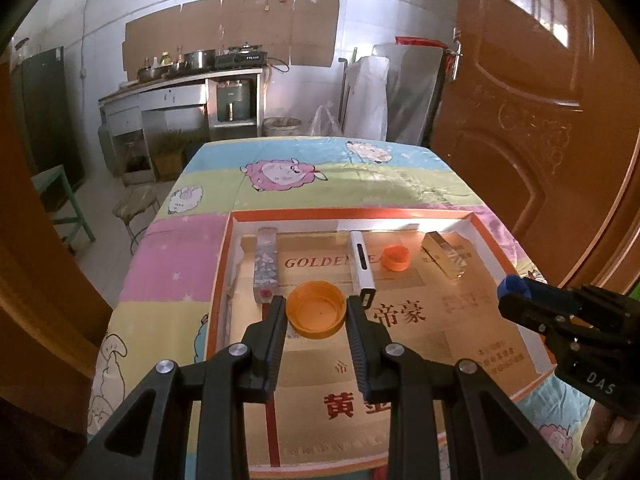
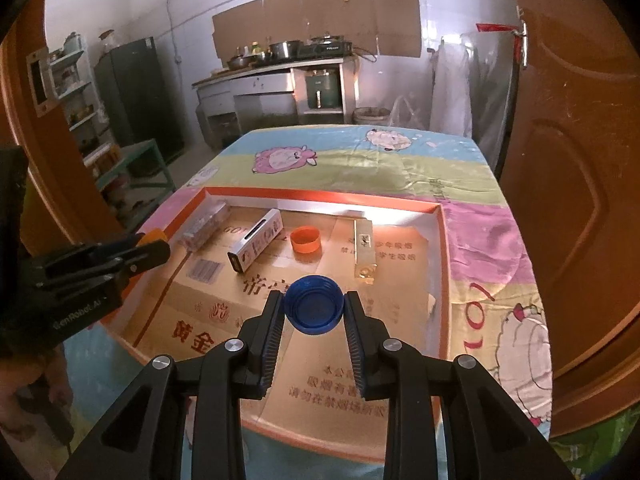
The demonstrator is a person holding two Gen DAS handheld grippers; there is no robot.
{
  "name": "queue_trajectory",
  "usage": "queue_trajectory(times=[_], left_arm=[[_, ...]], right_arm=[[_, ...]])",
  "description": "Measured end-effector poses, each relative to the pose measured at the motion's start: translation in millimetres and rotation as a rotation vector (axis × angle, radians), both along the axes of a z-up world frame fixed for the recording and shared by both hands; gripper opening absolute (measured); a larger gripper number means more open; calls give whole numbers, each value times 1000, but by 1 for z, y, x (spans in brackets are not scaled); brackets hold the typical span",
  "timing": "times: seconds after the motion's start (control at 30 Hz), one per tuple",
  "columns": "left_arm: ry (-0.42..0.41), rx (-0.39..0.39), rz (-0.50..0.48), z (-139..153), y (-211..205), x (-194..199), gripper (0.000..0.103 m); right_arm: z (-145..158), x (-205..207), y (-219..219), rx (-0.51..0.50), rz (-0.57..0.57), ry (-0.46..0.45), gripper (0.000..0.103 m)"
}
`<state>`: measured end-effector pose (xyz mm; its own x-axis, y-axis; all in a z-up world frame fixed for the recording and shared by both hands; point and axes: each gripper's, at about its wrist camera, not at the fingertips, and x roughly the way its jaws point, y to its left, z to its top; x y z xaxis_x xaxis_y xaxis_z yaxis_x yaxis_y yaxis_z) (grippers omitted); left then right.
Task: Organize rigid objects
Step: 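Carry the orange and blue caps with both grippers toward the box, then lower the orange and blue caps with both grippers into the box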
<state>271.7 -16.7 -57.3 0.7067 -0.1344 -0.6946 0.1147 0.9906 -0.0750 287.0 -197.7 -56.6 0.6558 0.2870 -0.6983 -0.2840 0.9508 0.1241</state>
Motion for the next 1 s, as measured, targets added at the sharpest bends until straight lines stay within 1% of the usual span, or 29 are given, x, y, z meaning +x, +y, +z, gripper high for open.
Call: queue_trajectory(times=[0.33, 1.0], left_arm=[[32, 10, 0, -11, 0, 16, 30], [84, 23, -15, -36, -12, 33, 30]], right_arm=[[-8, 18, 6, 7, 14, 20, 31], [-31, 37, 11, 3, 17, 73, 31]])
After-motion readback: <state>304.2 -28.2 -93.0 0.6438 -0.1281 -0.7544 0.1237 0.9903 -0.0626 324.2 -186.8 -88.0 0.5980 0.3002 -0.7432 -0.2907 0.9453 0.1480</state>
